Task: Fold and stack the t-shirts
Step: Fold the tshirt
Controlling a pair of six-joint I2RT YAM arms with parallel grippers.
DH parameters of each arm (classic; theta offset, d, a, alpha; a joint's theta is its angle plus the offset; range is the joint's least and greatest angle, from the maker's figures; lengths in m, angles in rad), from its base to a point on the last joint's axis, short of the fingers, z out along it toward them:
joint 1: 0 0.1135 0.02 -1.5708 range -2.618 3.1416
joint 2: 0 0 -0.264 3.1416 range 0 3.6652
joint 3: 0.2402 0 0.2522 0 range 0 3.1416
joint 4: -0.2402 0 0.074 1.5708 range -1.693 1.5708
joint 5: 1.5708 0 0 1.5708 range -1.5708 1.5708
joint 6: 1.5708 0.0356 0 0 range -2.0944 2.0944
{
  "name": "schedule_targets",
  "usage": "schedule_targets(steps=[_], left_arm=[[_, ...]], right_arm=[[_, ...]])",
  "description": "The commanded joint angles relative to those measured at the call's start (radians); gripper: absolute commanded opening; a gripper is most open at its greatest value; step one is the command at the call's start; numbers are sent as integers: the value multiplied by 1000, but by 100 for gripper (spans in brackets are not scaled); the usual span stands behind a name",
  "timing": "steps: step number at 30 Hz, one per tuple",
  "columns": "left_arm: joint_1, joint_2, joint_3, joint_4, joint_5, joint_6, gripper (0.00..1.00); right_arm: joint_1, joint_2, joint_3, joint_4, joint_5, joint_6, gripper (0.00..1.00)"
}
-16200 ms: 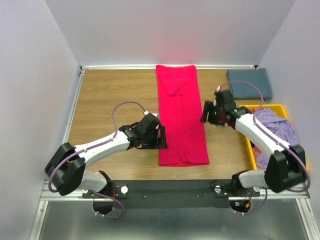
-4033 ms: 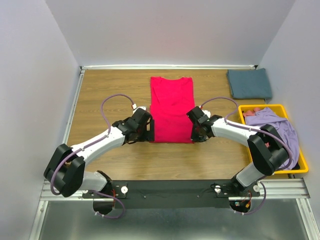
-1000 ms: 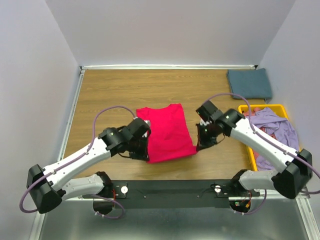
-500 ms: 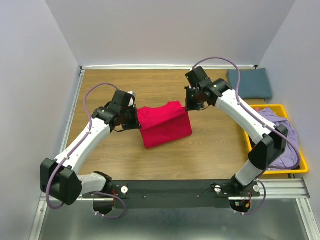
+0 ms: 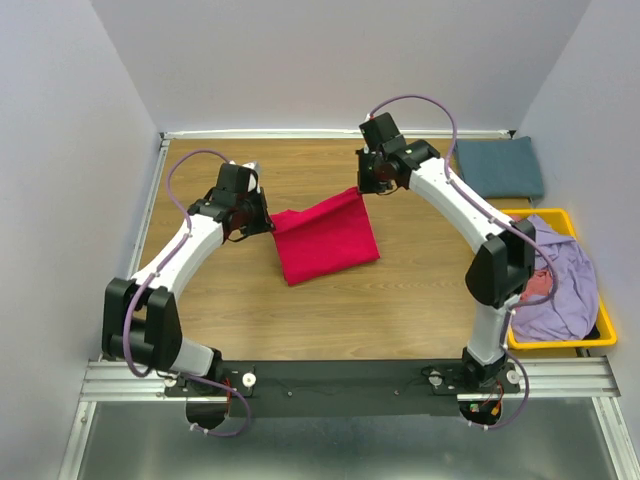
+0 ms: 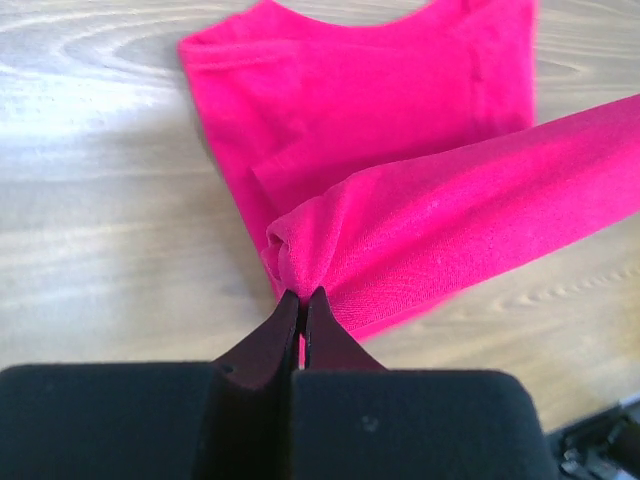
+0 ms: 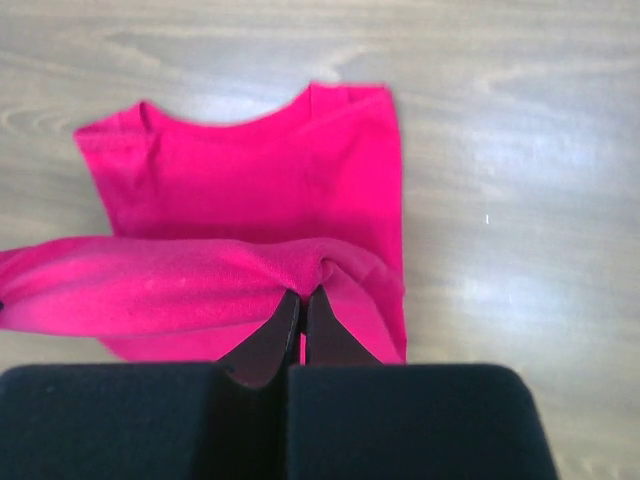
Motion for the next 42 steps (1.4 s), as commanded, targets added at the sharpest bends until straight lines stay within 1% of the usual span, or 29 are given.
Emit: schedule_targets(steps=[1,5,9,17,21,24,28,34,42], left_arm=[[30,65,0,55,-40,34,0],[36,96,-44,104,-51,2,0],[50,121,-89,168,-74,-32,0],[53,213,-86,273,-127,-50,1],[52,233,-67,300,-121,-41,1],[52,248,-60,323,-103,-30,4],[49,253,-54,336,-92,-20,4],[35,202,-57,363,-87,-6,4],[24,199,-52,388,-64,9,3]], right_arm=[[-33,87,33,102,49,-56,1],[-36,132,-7,206,48,-85,1],[-37,179,-29,269,48,-93,1],[-52,261,-61,329,88,-71,1],[-59,271,-93,343,112,-45,1],[-62,256,-124,346,155,-22,1],[-66,222,-168,350,215,1,1],[-66,137,-217,367,236,-2,1],[-66,5,-311,383,246,41,1]])
